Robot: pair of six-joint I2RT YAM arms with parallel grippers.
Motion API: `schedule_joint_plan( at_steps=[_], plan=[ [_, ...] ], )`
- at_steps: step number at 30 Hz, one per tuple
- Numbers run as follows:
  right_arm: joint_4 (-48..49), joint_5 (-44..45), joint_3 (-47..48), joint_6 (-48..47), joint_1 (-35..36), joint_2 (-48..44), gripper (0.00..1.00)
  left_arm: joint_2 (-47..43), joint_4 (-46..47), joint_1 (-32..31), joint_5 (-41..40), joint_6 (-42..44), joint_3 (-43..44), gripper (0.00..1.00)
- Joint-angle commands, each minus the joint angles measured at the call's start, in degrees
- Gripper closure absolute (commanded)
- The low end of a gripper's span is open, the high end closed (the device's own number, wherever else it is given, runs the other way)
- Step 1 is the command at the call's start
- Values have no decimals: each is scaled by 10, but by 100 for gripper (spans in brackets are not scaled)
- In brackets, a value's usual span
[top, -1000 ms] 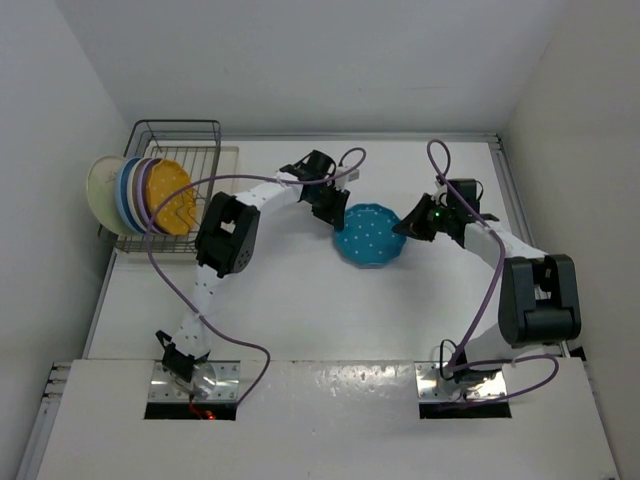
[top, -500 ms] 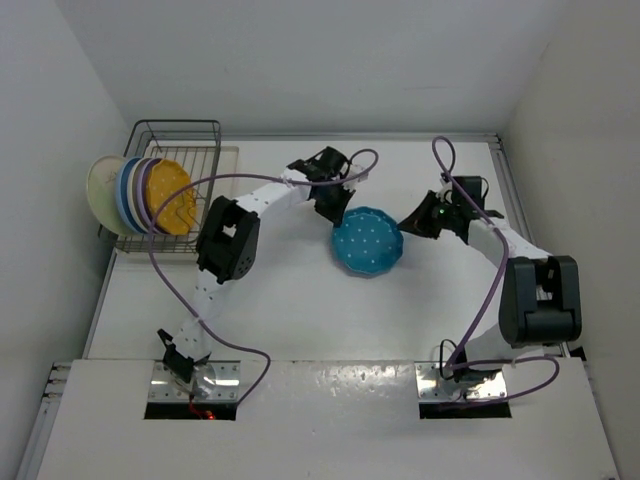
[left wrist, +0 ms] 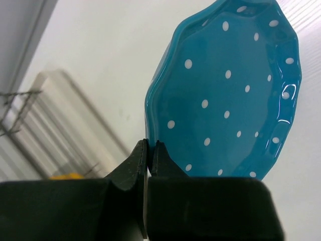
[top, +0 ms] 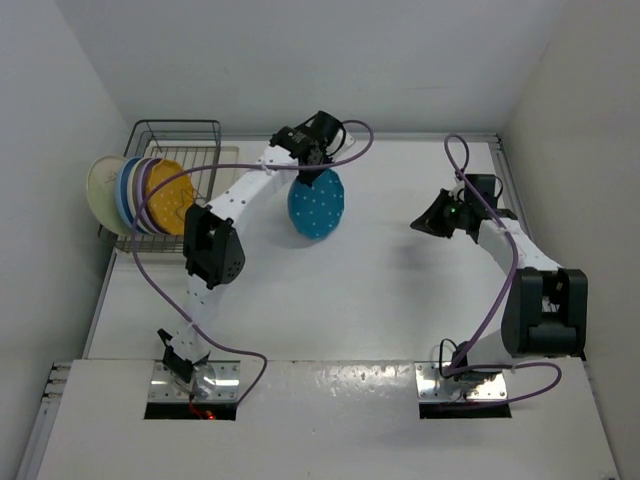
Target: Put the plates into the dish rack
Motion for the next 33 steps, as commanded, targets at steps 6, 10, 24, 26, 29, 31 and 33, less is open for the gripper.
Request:
schedule_joint_plan(
  at_steps=[6,10,24,26,29,31,33],
  plan=[
    [-33,20,10,-29,-2,-22,100,-109,10,4,-207,54,60,100],
    [-26,21,2,-26,-1,-27,100,-145,24,34,-287,80,60,100],
    [3,14,-40,-8,4,-44,100,-312,172,154,-381,177,-33,100],
    [2,22,-45,-11,10,-46,100,-327,172,176,-381,177,-53,100],
    [6,35,-49,-16,19,-45,100,-351,172,204,-373,171,-97,100],
    [10,34,-54,-14,21,-41,100,-359,172,217,-355,163,-129,100],
    [14,31,-57,-11,21,-38,100,-365,172,236,-337,152,-158,100]
  ],
)
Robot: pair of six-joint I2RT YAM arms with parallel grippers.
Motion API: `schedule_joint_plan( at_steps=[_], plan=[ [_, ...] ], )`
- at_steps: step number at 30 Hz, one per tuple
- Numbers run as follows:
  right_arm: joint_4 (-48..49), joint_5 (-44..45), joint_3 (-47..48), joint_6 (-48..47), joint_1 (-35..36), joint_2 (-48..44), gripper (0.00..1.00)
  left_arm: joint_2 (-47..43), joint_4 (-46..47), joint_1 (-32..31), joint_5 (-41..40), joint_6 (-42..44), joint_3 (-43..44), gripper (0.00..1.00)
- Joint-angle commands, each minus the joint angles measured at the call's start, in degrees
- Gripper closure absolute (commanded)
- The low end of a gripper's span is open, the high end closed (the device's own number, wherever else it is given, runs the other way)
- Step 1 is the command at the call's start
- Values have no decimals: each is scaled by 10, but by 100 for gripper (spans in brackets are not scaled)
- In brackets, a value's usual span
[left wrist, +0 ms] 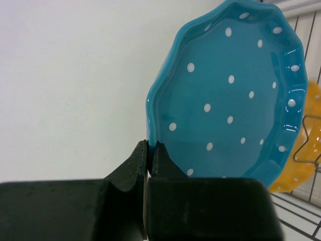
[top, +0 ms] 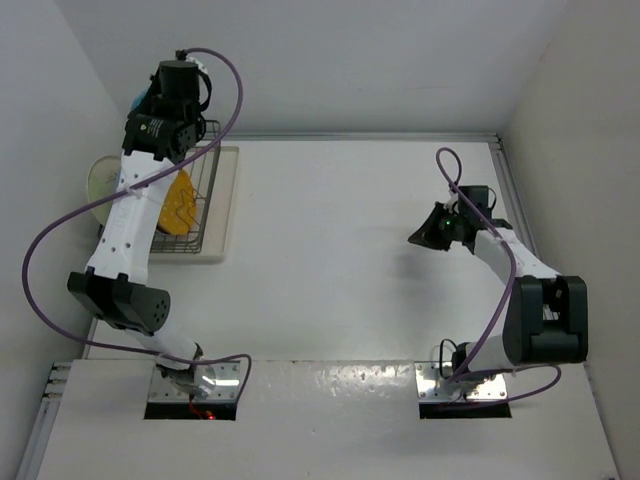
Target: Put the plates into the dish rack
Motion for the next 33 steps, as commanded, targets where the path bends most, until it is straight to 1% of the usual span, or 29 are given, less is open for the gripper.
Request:
schedule_joint_plan(
  at_steps=[1,5,9,10,12,13,15,17,19,22,24,27,28,32,33],
  plan=[
    [27,5,-6,2,4,-10,100,-26,70,24,10,-10,-28,100],
    [36,-1,-13,1,4,-7,100,-38,87,55,29,-29,-73,100],
    [36,-1,-21,-1,5,-8,100,-43,93,55,42,-35,-110,100],
    [35,-1,-22,-2,4,-8,100,-43,100,55,42,-41,-133,100],
    [39,-2,-26,1,4,-7,100,-55,145,55,31,-25,-202,100],
    [40,-4,-26,3,4,-7,100,-68,174,55,4,-12,-229,100],
    [42,-10,-25,7,3,-7,100,-74,225,38,-12,4,-267,100],
    [41,-12,-22,8,1,-7,100,-74,225,25,-38,5,-287,100],
    [38,-12,-19,10,-2,-8,100,-79,258,12,-69,11,-312,100],
    [38,-13,-18,11,-3,-12,100,-79,283,6,-89,29,-324,100],
    [36,-12,-18,9,-3,-14,100,-85,283,-12,-89,29,-330,100],
    [33,-11,-20,12,-4,-14,100,-92,283,-35,-94,29,-364,100],
    [32,-13,-19,11,-5,-15,100,-98,283,-42,-94,29,-389,100],
    [31,-12,-17,10,-5,-14,100,-104,283,-47,-88,9,-447,100],
    [31,-11,-16,9,-6,-14,100,-104,283,-38,-78,4,-454,100]
  ],
)
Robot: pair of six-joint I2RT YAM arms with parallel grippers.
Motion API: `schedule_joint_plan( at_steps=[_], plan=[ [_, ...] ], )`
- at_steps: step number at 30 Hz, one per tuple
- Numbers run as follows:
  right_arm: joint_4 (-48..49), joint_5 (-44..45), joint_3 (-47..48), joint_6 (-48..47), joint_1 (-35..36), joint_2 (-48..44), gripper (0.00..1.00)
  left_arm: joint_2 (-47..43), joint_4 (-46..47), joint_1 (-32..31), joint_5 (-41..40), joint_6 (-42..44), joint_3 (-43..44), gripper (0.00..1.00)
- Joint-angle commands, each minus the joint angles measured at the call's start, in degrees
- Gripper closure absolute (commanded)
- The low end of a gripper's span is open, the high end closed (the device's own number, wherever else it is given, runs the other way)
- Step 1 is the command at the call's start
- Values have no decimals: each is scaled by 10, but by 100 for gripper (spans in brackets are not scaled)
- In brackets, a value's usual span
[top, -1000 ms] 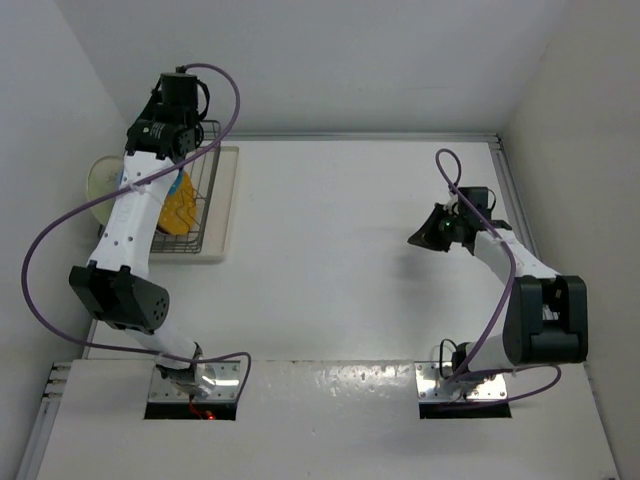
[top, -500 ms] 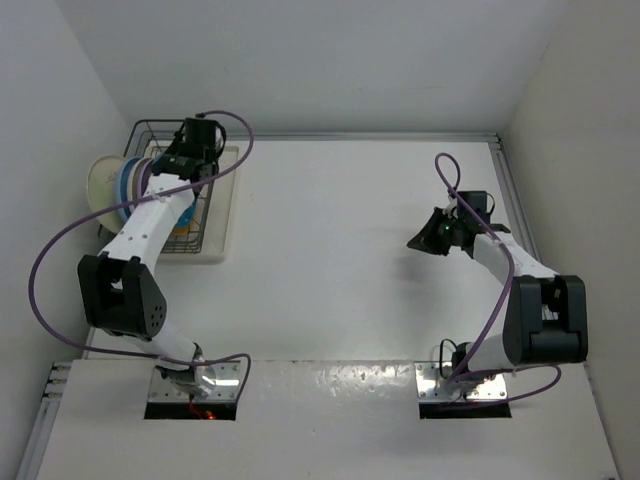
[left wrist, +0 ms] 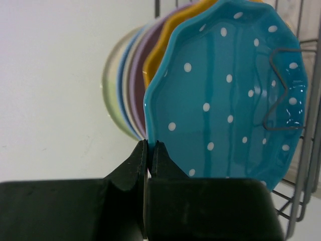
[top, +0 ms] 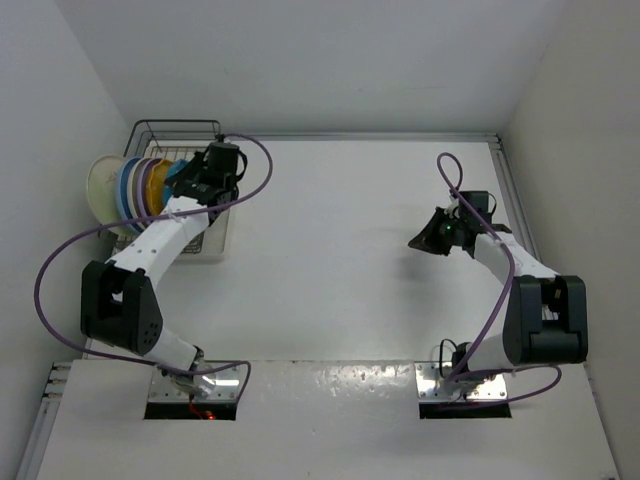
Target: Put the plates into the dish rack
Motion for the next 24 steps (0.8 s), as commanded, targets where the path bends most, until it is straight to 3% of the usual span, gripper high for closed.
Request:
schedule_joint_plan(
  at_steps=[1,6,8,9,11,13,18,20,23,24],
  plan=[
    [12,-5,12,-1,-4,-14,100,-33,34,7,-16,-14,-13,100],
    [-1,-4,25,-2,-3,-8,94,-23,27,31,13,-33,-6,99],
    [-5,-3,29,-4,-4,-7,86,-23,12,31,25,-39,5,89],
    [-8,-1,31,-6,-3,-8,81,-23,7,31,30,-39,5,67],
    [-9,-2,29,-6,-4,-11,75,-23,-2,31,30,-39,19,40],
    [-9,-2,28,-8,-4,-14,74,-23,-16,31,30,-39,32,23],
    [-18,-2,31,-14,-4,-21,68,-80,-31,36,25,-45,80,16],
    [-22,1,31,-18,-5,-30,60,-111,-47,48,35,-96,80,16],
    [-28,5,30,-26,-5,-48,44,-178,-145,61,155,-170,52,16],
    [-30,6,27,-33,-7,-50,35,-201,-154,61,213,-176,-6,16]
  ],
)
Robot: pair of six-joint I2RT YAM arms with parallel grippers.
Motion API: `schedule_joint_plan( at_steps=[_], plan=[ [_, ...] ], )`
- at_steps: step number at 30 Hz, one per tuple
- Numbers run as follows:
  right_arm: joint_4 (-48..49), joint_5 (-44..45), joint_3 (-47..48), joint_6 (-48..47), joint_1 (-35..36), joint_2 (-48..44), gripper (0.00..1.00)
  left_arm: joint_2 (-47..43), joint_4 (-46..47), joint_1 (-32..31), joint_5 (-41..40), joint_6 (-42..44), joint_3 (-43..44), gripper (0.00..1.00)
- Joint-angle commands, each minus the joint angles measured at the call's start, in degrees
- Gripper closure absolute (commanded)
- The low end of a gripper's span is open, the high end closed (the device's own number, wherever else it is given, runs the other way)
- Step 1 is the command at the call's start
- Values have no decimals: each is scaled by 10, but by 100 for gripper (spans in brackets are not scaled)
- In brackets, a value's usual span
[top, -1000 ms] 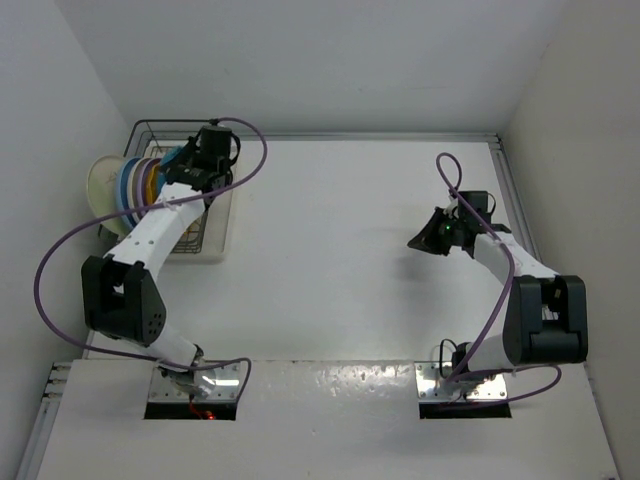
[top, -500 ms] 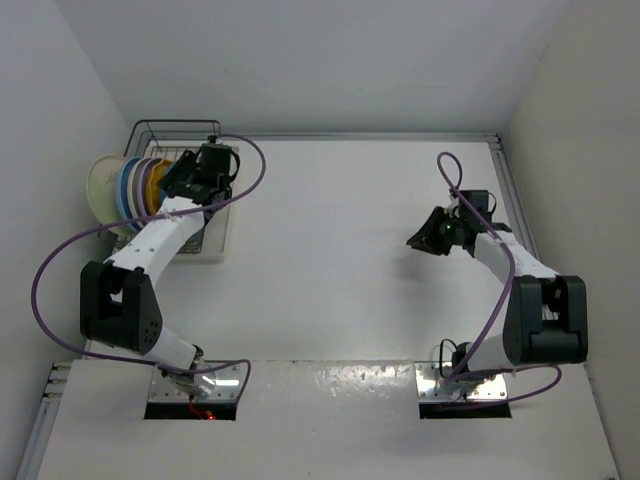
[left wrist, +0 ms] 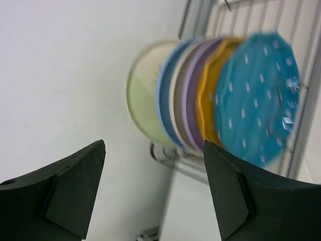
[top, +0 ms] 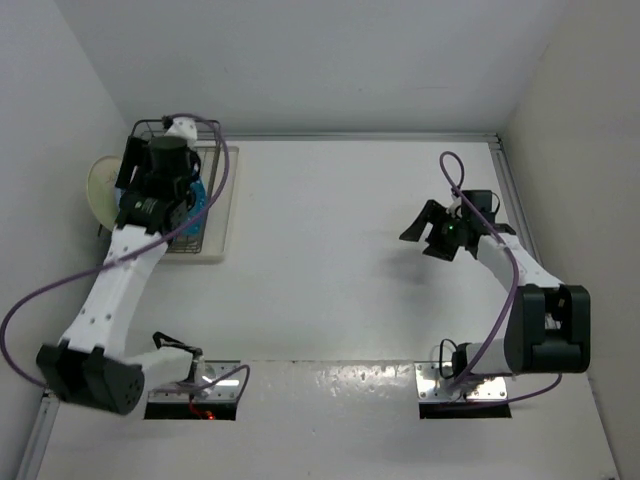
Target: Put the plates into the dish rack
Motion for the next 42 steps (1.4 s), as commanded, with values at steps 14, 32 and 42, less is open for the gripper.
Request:
schedule_joint_plan(
  at_steps=[14,32,42],
  plan=[
    [-49,58,-77,-76,-9,-169,0,-515,-49,12,325,134,-574,0],
    [-44,75,-214,-38,-9,-305,0,-575,31,87,330,108,-701,0],
    [-45,81,-226,-38,-9,-295,0,-570,36,87,335,108,-701,0]
  ],
)
